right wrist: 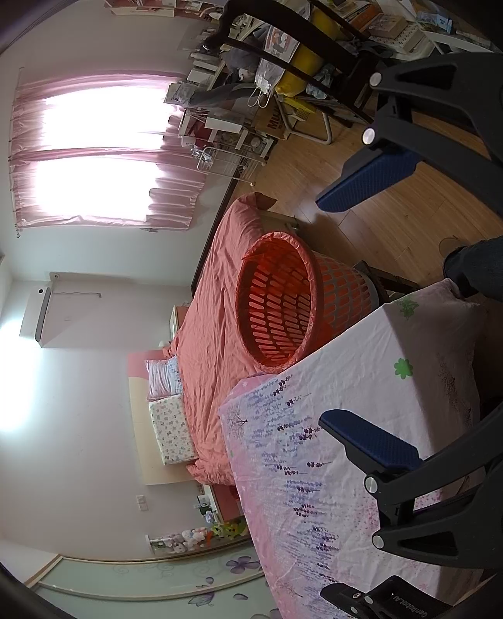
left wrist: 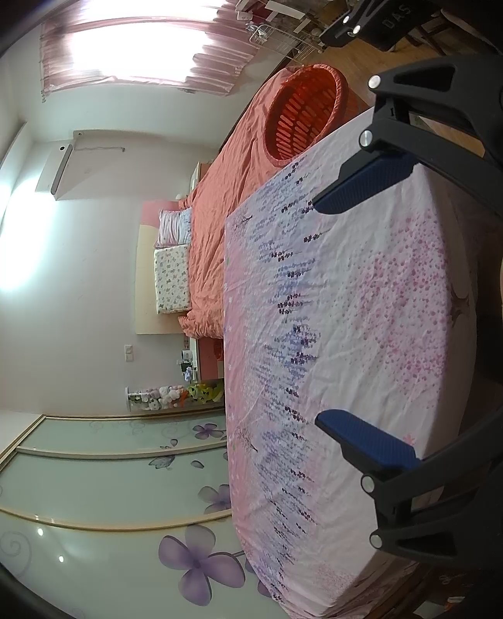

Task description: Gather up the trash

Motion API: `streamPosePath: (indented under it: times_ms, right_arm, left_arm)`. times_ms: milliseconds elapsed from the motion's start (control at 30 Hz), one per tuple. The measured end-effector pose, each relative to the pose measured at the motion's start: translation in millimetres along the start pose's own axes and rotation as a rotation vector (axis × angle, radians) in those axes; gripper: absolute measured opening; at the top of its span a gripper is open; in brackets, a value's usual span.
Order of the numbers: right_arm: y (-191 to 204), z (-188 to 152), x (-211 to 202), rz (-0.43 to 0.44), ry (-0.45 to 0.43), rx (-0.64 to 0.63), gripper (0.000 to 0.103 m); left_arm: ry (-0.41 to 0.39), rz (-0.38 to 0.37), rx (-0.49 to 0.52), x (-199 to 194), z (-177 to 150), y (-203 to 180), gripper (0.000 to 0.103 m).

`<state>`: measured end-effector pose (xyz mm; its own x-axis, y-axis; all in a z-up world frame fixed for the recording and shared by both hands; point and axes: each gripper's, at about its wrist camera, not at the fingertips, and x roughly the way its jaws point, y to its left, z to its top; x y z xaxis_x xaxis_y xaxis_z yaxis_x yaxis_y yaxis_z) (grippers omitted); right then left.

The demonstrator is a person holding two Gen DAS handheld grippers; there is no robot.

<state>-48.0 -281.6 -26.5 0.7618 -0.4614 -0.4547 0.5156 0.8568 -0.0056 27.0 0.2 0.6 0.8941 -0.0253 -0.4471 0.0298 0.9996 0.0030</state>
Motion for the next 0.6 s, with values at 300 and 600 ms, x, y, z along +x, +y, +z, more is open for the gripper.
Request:
streamPosePath:
  times_ms: [300, 600]
  right_arm:
    - [-0.1, -0.1, 0.0, 0.0, 0.0, -0.002, 0.101]
    - [-0.7, -0.7, -0.4, 0.0, 0.002, -0.002, 0.101]
  left_arm:
    - [0.001, 0.0, -0.001, -0.2, -0.5, 0.1, 0.099]
    - [0.001, -0.001, -0.001, -0.3, -1.0, -0.9, 0.099]
